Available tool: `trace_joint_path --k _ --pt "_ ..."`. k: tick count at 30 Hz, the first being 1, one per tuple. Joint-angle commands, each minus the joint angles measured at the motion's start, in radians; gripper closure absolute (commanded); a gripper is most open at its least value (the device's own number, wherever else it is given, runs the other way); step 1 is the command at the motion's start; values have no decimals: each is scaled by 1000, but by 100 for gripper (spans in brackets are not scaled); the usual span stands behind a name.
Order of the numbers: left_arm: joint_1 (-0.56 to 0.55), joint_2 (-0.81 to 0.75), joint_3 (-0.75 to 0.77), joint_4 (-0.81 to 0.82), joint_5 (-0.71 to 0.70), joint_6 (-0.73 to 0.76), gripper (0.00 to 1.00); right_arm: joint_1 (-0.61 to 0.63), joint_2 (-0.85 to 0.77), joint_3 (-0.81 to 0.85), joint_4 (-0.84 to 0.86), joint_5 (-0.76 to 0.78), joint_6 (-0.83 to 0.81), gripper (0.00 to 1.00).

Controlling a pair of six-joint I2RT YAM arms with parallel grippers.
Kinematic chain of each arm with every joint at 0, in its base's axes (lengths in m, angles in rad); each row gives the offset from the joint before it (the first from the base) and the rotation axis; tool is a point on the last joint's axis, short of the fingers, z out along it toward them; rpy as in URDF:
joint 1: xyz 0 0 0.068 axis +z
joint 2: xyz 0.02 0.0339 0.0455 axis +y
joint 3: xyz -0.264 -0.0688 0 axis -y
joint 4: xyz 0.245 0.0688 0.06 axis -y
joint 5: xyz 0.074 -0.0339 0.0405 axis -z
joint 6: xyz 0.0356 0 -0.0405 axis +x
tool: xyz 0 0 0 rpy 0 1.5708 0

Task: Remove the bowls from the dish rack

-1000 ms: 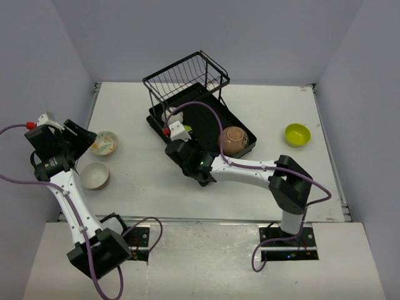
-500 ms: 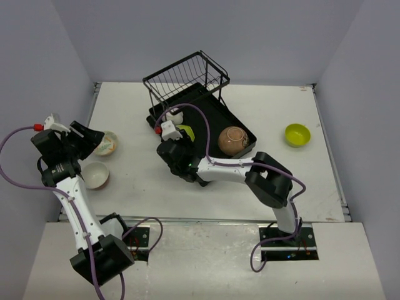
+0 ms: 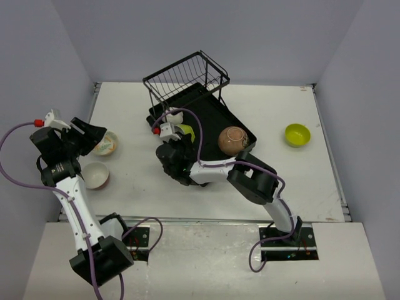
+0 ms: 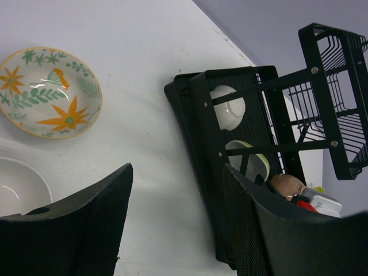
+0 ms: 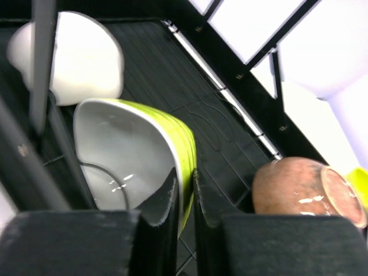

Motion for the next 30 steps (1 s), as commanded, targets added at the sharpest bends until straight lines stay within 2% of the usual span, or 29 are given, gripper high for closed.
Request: trace_joint_path --k 1,3,5,6,8,9,10,12,18,30 --pt "-12 -12 44 49 35 -9 35 8 48 17 322 47 -241 94" --pt "-12 -20 29 61 32 -13 35 12 73 12 503 57 -353 100" --pt "-15 -30 12 89 32 -29 34 20 97 35 605 58 -511 100" --pt "-15 -32 0 93 33 -33 34 23 113 48 727 58 -579 100" --pt "-19 -32 -8 98 32 -35 34 26 177 104 853 54 -786 100" --pt "-23 -32 -13 101 30 -36 34 29 229 127 1001 52 -874 100" --pt "-26 -33 -27 113 29 -41 34 31 257 156 1066 40 -1042 100" --pt "-32 -36 -39 119 27 -44 34 35 309 239 1173 28 -1204 100" --pt "-60 -32 -71 145 10 -50 34 44 328 232 1173 14 -1227 100" --pt "-72 -26 -109 161 -7 -41 34 28 126 43 1174 18 -1158 100"
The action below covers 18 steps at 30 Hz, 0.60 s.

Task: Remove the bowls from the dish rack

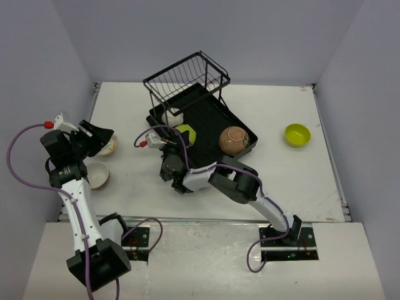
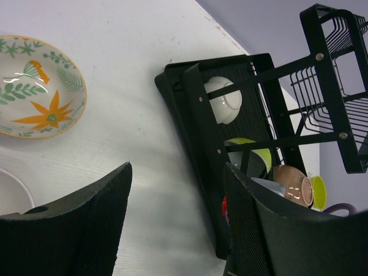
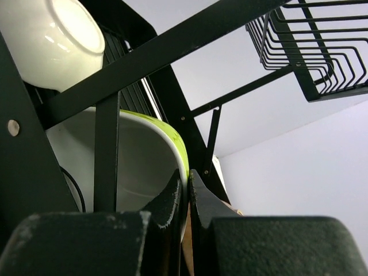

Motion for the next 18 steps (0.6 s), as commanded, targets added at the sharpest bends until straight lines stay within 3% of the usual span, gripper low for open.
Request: trace_joint_path --k 1,14,18 --pt "-7 -1 -10 51 -5 -10 34 0 -134 -40 355 -3 21 100" --pt "-8 2 -22 53 -20 5 34 -53 -231 -39 353 -26 -48 100" --pt "-8 4 -12 43 -37 26 34 -62 -282 -106 353 -8 -13 100"
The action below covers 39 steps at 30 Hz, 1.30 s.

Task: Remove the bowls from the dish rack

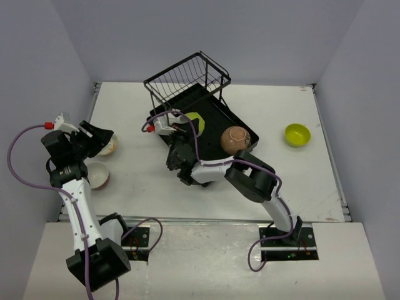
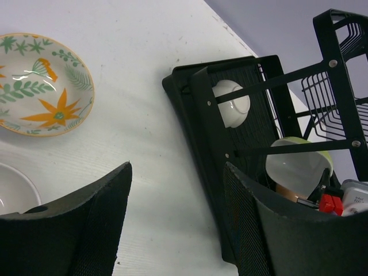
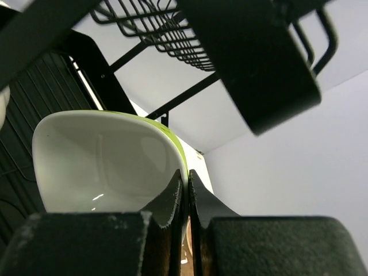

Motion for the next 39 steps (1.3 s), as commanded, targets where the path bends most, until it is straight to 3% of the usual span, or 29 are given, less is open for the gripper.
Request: trace_joint_path --k 1,10,16,23,28,31,32,33,34,35,36,37,39 --pt "-4 7 6 34 -22 27 34 -12 -103 -70 354 1 22 100" --pt "-4 33 18 -15 -102 86 33 -35 -403 -388 343 84 97 100" --pt "-9 56 -6 -20 -128 113 33 -122 -610 -530 337 158 74 100" --pt "-46 72 -23 -28 -189 136 34 -254 -761 -581 336 150 -52 100" --pt "-64 73 -41 -3 -176 98 34 -262 -856 -506 290 133 41 100" --pt "-76 73 -41 0 -189 92 34 -193 -962 -497 22 86 383 100" --pt "-76 72 -43 -2 -192 92 34 -179 -1003 -515 -164 65 616 100" --pt "-76 69 -48 0 -198 92 34 -170 -1104 -535 -265 11 742 100" --pt "-75 67 -52 2 -199 95 34 -167 -1164 -550 -694 -38 920 100" --pt "-76 67 -54 2 -199 98 34 -187 -1225 -510 -1050 -137 1487 100" --pt "-75 67 -57 2 -200 101 34 -249 -1297 -456 -1285 -275 1680 100" --pt "-76 67 -61 2 -200 104 34 -361 -1315 -463 -1372 -443 1759 100" --pt "-76 68 -66 3 -206 110 34 -408 -1291 -431 -1428 -492 1778 100"
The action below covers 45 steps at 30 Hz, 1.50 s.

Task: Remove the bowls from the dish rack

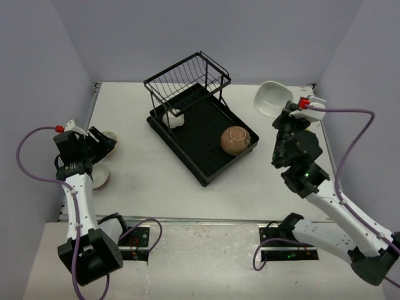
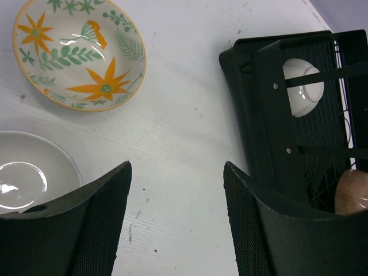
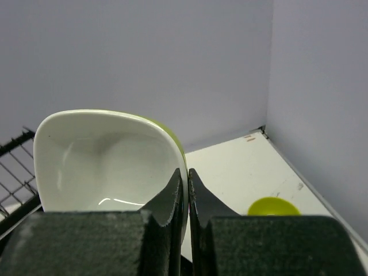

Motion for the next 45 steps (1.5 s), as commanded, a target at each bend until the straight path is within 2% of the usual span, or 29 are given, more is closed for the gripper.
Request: trace_joint_path --k 1,5,8,9,13,16,22,26,30,34,40,45 --pt "-4 -7 -12 34 -18 13 34 -117 25 87 -602 -273 545 100" --pt "-5 -1 -20 44 -17 8 34 -189 109 145 -740 -351 508 100" --pt "-19 3 -20 51 -21 5 34 -347 157 163 -852 -590 546 100" --pt "-33 4 -18 53 -23 5 34 -388 180 180 -882 -627 554 100" --pt "-70 24 8 51 -58 32 34 -524 238 180 -950 -662 627 100" --pt "-71 21 23 54 -84 17 34 -632 275 183 -955 -745 659 100" --pt "-79 6 42 90 -246 -27 34 -702 254 133 -968 -699 713 100" --pt "-107 27 37 120 -280 -24 36 -774 191 47 -967 -666 726 100" --pt "-148 119 56 133 -302 28 37 -960 168 -24 -972 -708 739 100" --pt "-159 184 62 160 -300 11 37 -1068 224 -13 -984 -751 724 100" --pt "-162 254 108 166 -293 0 37 -1113 344 16 -985 -765 716 100" --pt "-162 300 183 125 -284 -9 37 -1160 514 59 -972 -760 721 100"
